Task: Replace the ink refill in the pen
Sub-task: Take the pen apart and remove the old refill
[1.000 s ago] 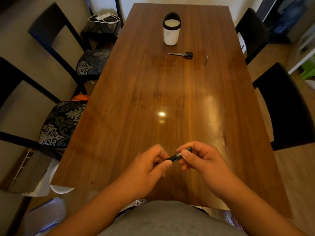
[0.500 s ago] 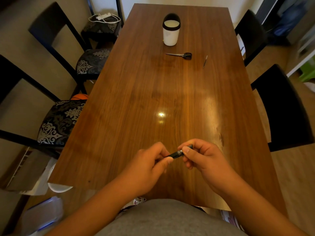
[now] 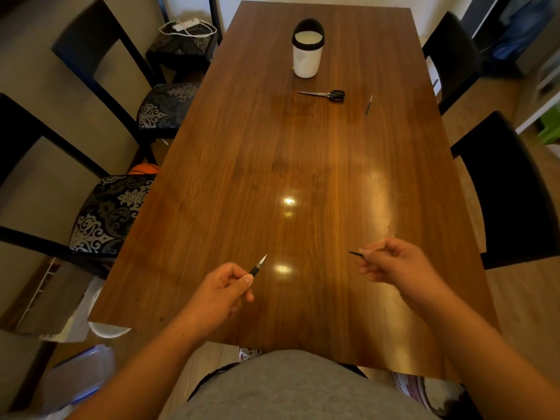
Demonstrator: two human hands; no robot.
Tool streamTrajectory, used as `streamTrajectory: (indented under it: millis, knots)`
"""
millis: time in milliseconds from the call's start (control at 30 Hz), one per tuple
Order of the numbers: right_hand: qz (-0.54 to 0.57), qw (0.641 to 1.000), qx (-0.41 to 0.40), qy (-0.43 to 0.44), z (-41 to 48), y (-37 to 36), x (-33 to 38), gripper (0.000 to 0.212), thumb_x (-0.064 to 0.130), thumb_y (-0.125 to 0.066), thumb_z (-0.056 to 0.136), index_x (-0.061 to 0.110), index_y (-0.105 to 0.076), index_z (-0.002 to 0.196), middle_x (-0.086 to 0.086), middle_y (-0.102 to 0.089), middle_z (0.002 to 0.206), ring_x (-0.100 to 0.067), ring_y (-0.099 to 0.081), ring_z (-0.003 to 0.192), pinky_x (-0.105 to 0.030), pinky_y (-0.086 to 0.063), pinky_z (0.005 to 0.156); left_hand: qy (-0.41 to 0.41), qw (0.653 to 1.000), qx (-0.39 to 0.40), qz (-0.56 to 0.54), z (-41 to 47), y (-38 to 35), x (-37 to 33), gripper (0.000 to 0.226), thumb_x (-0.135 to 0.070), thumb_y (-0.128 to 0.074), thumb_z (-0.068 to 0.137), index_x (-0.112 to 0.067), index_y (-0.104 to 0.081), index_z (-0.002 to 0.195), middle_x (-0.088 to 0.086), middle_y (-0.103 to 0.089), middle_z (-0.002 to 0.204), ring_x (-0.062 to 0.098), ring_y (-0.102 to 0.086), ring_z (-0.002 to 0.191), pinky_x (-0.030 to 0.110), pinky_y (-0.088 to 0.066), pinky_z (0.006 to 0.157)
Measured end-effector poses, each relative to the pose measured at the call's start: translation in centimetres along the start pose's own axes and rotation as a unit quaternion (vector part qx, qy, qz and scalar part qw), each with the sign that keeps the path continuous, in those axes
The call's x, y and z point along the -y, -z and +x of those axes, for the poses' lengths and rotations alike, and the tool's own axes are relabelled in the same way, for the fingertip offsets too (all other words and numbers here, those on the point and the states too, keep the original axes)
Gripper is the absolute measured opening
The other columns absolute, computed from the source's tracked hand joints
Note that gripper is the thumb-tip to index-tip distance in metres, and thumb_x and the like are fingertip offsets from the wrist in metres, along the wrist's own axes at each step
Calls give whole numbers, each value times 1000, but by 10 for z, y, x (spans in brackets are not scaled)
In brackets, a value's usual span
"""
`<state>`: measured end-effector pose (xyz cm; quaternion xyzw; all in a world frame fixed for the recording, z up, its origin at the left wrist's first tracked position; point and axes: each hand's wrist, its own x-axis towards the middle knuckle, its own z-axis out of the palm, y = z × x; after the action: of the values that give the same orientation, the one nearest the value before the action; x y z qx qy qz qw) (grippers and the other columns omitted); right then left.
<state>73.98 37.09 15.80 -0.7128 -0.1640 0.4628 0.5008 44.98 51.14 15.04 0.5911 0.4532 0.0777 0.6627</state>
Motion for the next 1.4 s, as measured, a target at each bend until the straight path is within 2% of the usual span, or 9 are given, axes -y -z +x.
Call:
streamTrajectory:
  millis: [133,200,467,600,733,833,1033,1200,1400]
  knots:
    - [-55,996,-13,-62,19,-16,-59,5,6,-69,86,4,-65,84,-14,-74,78,-13,-72,61,-23,-55,50,14,1000,-14,14,4,-5,10,14,-18,-51,97,-17,-59,86,4,-70,74,6,-48,45,17,-38,42]
    - [-118,990,-27,-76,23,-23,-83,7,15,-72,85,9,-68,82,-10,-73,76,-16,-69,62,-25,-52,50,23,999,-15,16,4,-6,16,11,-18,-51,97,-18,-59,89,3,-72,76,6,-52,47,15,-40,43]
    - [-252,963,-60,-68,26,-31,-122,14,27,-72,84,18,-62,80,-7,-68,70,-20,-63,60,-26,-46,48,53,998,-29,20,-3,-7,38,8,-16,-55,95,-21,-61,92,-1,-75,78,5,-58,54,21,-43,49]
    - [-284,955,-50,-64,29,-27,-129,15,33,-73,82,23,-63,81,-4,-69,68,-20,-67,60,-29,-50,46,66,997,-36,16,-7,-6,45,7,-16,-55,94,-19,-61,94,0,-75,77,6,-58,55,22,-43,50]
    - [-272,958,-49,-76,32,-24,-132,12,27,-73,82,27,-62,83,-4,-70,73,-22,-69,65,-39,-58,58,78,996,-43,12,-8,-5,47,7,-16,-55,94,-18,-62,94,-1,-74,76,6,-58,55,23,-44,52]
    - [-260,961,-50,-80,30,-23,-128,11,26,-73,82,26,-63,82,-5,-70,71,-22,-68,64,-38,-58,57,75,996,-41,17,-8,-7,47,7,-16,-55,94,-19,-62,93,-1,-74,77,7,-58,57,22,-44,52]
    - [-180,982,43,-47,5,-44,-87,10,35,-64,89,26,-69,87,1,-72,81,-10,-70,65,-20,-52,53,1,998,-12,64,-7,-18,36,10,-16,-60,92,-25,-64,92,3,-72,80,9,-63,67,27,-52,62]
    - [-114,985,133,7,-27,-74,-47,14,43,-62,88,36,-70,78,3,-74,79,-10,-70,65,-19,-51,54,-94,978,1,186,-6,-29,22,14,-23,-65,89,-37,-64,91,-18,-63,82,-2,-57,66,11,-47,57]
    - [-142,975,166,25,-38,-84,-35,27,39,-58,92,29,-67,69,5,-68,61,-6,-64,56,-17,-46,51,-209,932,7,297,-6,-32,12,15,-27,-68,86,-36,-63,96,-20,-59,84,-2,-58,83,7,-43,65]
